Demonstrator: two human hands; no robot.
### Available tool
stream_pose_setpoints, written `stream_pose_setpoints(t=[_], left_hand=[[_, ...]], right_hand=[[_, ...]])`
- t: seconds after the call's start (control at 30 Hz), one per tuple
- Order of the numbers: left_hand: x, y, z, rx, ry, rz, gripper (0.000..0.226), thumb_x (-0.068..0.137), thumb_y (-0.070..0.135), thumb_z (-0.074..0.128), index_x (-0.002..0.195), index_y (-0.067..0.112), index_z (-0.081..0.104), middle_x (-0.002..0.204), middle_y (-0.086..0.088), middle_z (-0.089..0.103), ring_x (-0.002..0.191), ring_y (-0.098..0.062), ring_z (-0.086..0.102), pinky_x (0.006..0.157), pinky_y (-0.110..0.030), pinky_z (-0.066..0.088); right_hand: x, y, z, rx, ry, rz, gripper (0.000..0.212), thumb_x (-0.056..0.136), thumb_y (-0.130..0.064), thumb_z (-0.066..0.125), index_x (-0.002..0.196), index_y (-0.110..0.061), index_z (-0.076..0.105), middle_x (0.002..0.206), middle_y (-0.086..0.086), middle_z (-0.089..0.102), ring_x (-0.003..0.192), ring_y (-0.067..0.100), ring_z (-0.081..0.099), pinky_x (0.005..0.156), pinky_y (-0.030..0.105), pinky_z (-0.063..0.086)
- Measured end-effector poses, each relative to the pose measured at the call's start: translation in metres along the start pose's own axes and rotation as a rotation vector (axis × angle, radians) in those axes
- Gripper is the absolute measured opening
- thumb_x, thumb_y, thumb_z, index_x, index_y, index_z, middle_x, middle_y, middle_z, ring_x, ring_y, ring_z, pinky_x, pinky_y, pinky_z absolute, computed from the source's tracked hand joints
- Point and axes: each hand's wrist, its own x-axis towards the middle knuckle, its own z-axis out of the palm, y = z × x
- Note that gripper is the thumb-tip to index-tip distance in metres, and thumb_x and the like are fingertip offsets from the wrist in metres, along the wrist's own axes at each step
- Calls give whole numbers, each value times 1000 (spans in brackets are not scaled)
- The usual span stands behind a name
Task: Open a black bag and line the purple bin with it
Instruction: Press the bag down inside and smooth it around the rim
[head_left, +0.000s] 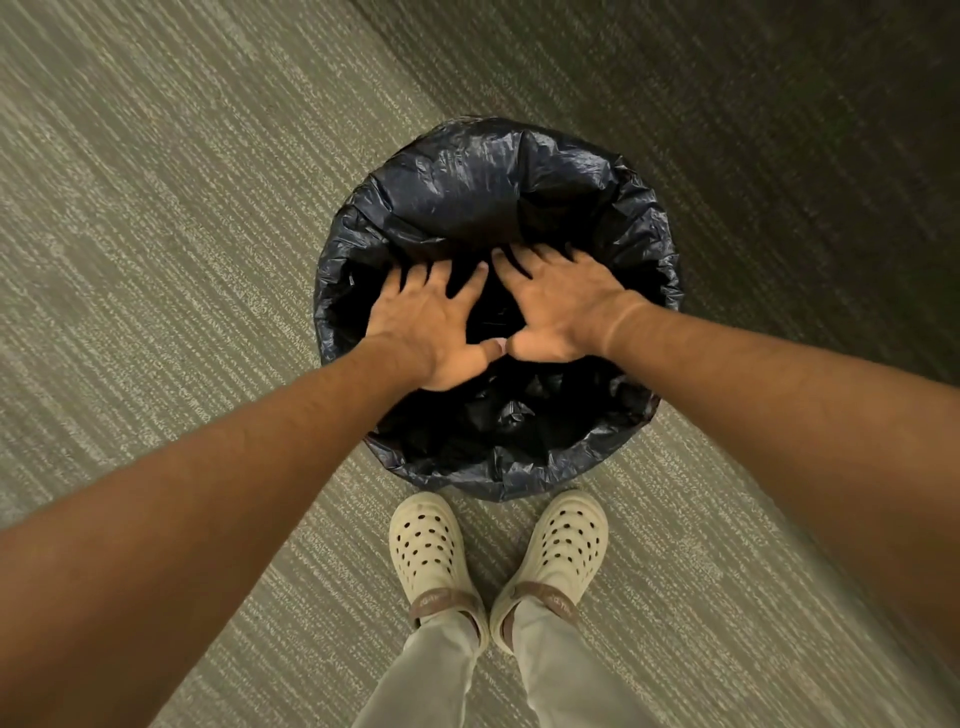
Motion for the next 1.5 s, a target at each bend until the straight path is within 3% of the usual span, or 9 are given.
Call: stream_pose_setpoints(t=[0.23,0.37,0.53,0.63,0.77,0.93,1.03,1.4,1.5], left_hand=[[-21,2,5,2,59,33,87,89,67,35,156,21,5,163,-20,2,151,-33,1,122,-48,6],[-47,0,-2,-83,273,51,72,87,44,56,148,11,37,151,-22,34,137,-36,35,112,-45,32],[-42,-18,-26,-185,592,6,55,84,19,57,136,3,49,136,-21,48,122,-37,46,98,-48,43],[-26,-32,-34,-182,602,-53,58,89,14,51,143,1,37,144,-22,40,128,-38,41,103,-48,40],[-3,-49,-37,-311,564,-29,57,96,5,44,150,4,27,144,-22,39,129,-37,40,110,-45,37],[10,-66,-39,-652,579,-81,33,101,11,34,125,5,56,122,-19,61,111,-34,55,93,-32,39],[11,-70,-36,-752,513,-133,24,105,20,32,92,9,48,92,-13,53,85,-25,47,72,-33,34],[15,-73,-31,-840,548,-184,31,103,27,36,81,7,44,65,4,38,60,-13,34,55,-30,25],[11,-78,-28,-963,513,-251,40,102,36,39,77,6,49,72,-1,44,67,-16,39,62,-28,30]], right_hand=[[-35,-6,6,-53,107,-18,89,83,-42,54,155,-8,14,161,19,15,149,31,16,120,43,18],[-57,-2,0,-17,438,-1,59,79,-23,57,136,-8,53,132,17,57,116,35,52,91,45,42],[-54,16,-27,53,765,144,48,82,-15,53,130,-9,57,122,15,56,107,37,51,82,44,38],[-35,29,-37,52,695,194,51,92,-18,45,142,-9,44,132,15,50,114,38,48,89,48,39],[-13,51,-42,349,530,151,43,101,-19,36,143,-11,40,131,17,51,116,40,49,91,45,43],[-2,65,-44,653,453,212,32,102,-35,37,112,-12,56,102,9,61,102,31,56,77,35,37],[0,69,-40,786,419,291,36,100,-49,36,89,-18,50,88,2,56,86,23,53,71,31,33],[-1,67,-40,908,488,428,60,90,-60,50,52,-15,37,54,-4,42,46,5,41,43,18,30],[-7,72,-36,1116,429,491,70,77,-72,55,73,-2,64,82,6,72,76,16,67,75,22,53]])
